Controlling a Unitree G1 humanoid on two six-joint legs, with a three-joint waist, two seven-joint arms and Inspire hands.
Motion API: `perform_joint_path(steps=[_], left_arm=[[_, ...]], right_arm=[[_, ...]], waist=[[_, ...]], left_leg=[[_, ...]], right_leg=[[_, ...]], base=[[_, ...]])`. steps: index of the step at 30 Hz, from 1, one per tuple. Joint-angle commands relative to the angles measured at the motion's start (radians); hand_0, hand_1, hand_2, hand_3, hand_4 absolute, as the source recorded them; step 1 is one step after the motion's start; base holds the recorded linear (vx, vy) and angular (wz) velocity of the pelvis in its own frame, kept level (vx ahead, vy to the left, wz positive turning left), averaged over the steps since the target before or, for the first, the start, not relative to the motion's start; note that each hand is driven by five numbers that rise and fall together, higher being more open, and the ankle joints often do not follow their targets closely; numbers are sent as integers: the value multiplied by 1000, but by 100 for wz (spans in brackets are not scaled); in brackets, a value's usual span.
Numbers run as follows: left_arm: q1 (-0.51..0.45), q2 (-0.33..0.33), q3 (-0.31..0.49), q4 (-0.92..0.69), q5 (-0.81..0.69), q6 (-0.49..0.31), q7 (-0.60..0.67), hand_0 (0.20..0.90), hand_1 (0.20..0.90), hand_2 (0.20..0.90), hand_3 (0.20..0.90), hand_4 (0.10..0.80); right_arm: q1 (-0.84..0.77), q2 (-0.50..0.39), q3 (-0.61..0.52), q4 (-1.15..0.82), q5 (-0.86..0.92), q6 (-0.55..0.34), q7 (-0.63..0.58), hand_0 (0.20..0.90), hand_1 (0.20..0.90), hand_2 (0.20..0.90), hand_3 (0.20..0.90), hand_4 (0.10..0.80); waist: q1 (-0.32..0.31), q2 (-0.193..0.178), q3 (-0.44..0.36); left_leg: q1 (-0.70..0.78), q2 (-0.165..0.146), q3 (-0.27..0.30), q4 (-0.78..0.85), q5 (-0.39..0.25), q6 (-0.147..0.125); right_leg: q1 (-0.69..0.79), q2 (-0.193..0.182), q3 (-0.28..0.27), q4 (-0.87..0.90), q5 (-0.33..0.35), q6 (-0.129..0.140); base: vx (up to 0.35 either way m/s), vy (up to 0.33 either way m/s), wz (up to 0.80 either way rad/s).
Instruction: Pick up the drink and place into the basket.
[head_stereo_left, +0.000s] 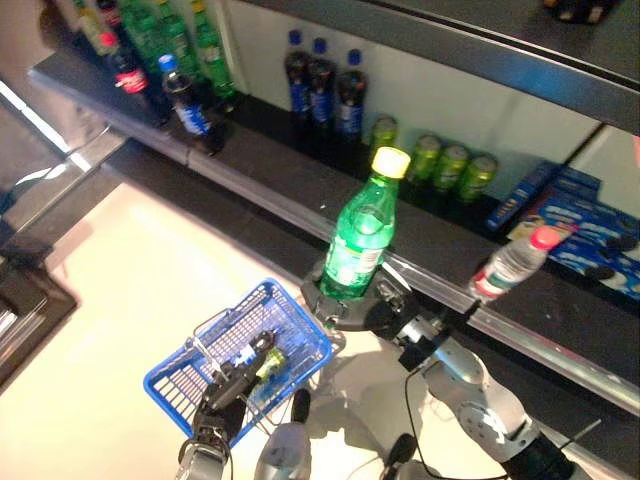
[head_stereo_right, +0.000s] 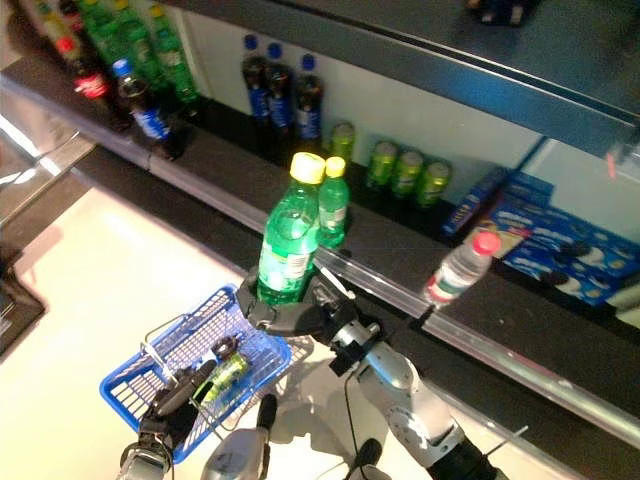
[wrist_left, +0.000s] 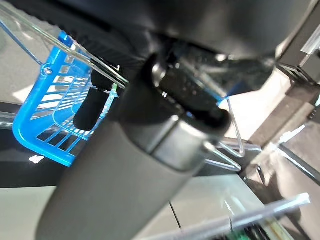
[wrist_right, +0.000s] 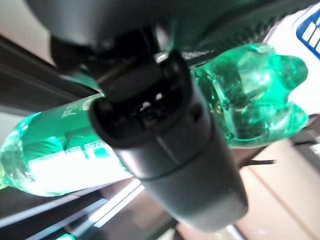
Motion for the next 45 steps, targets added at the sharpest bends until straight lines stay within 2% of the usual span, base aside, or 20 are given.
perform_joint_path(steps=[1,11,19,25,31,32,41,45], left_arm=[[-54,82,-16,-382,113,-155,-187,300,300,300,200,100],[-104,147,-73,-557,53,-90,-256,300,300,300,200,100],[-161,186,-77,-674,-23,-63,-332,300,300,300,200,100],[-188,187,-85,-726,-58,-34,-371,300,300,300,200,100],[-205,172,-83,-767,-51,5,-403,300,300,300,200,100],[-204,170,-75,-772,-54,11,-409,300,300,300,200,100],[-209,163,-59,-814,-83,62,-454,300,300,300,200,100],[-218,159,-54,-810,-85,88,-442,300,300,300,200,100]], right_arm=[[-160,66,28,-59,7,-193,-61,300,300,300,200,100],[-224,112,112,77,25,-188,-175,300,300,300,200,100],[-288,160,161,231,-4,-165,-229,300,300,300,200,100],[-306,194,177,302,1,-163,-235,300,300,300,200,100],[-310,258,203,454,11,-133,-255,300,300,300,200,100],[-303,267,207,481,9,-138,-251,300,300,300,200,100],[-267,319,220,597,18,-165,-251,300,300,300,200,100],[-284,340,215,632,23,-150,-246,300,300,300,200,100]], waist=[[37,-2,-123],[111,-16,-120],[166,-15,-63],[186,-24,-32],[214,-33,-15],[220,-35,-13],[242,-40,9],[248,-46,17]], left_leg=[[14,-9,-2,40,-47,-10],[-10,-41,-97,67,-48,-1],[-57,-70,-157,108,-53,4],[-84,-86,-182,133,-57,7],[-99,-102,-208,148,-60,13],[-88,-95,-208,145,-82,8],[-101,-107,-229,131,-77,16],[-105,-110,-234,127,-76,18]], right_leg=[[-17,-3,11,77,-40,-40],[7,-12,-41,81,-37,-29],[-10,-14,-71,103,-40,-34],[-24,-13,-86,120,-41,-36],[-24,-13,-100,127,-43,-37],[-18,-6,-87,131,-63,-31],[-28,-6,-90,124,-54,-23],[-37,-9,-94,129,-51,-20]], base=[[17,-10,38],[40,-1,24],[-5,9,17],[-7,-7,17],[36,-8,13],[75,-42,3],[5,-8,8],[0,0,0]])
